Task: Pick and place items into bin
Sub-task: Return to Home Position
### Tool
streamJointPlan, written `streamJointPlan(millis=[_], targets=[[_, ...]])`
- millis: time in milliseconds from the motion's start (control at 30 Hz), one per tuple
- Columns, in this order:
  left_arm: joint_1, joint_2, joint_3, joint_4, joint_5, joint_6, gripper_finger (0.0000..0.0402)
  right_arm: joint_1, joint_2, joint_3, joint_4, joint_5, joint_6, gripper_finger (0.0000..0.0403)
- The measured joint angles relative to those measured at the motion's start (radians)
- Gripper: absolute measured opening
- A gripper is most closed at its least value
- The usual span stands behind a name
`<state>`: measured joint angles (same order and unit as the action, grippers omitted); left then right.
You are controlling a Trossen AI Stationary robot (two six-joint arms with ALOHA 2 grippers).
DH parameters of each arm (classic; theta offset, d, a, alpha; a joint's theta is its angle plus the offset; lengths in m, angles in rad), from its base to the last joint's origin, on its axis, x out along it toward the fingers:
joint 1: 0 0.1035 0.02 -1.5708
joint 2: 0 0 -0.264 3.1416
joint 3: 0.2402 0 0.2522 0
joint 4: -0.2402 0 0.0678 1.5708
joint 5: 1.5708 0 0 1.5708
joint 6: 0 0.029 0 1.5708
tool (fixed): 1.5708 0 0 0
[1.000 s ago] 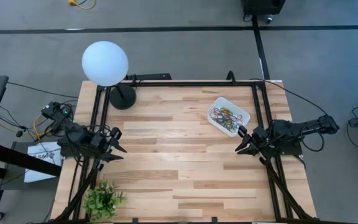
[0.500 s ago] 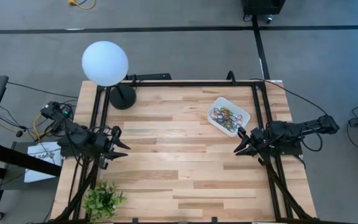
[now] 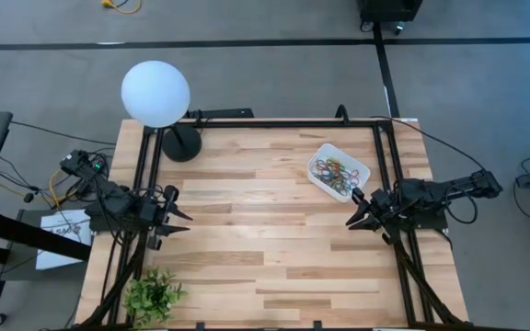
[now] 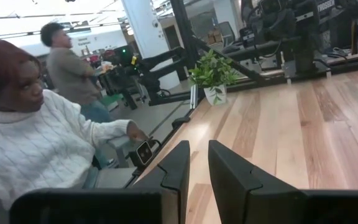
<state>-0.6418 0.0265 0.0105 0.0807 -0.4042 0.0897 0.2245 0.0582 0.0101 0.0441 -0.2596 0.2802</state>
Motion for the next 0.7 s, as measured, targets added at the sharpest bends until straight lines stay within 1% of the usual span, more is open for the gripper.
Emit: streamJointPlan(millis=[700], targets=[[0.0, 0.0, 0.0, -0.002, 0.0, -0.02, 0.0119, 0.0, 0.0, 0.0, -0.002, 0.0, 0.0, 0.0053]])
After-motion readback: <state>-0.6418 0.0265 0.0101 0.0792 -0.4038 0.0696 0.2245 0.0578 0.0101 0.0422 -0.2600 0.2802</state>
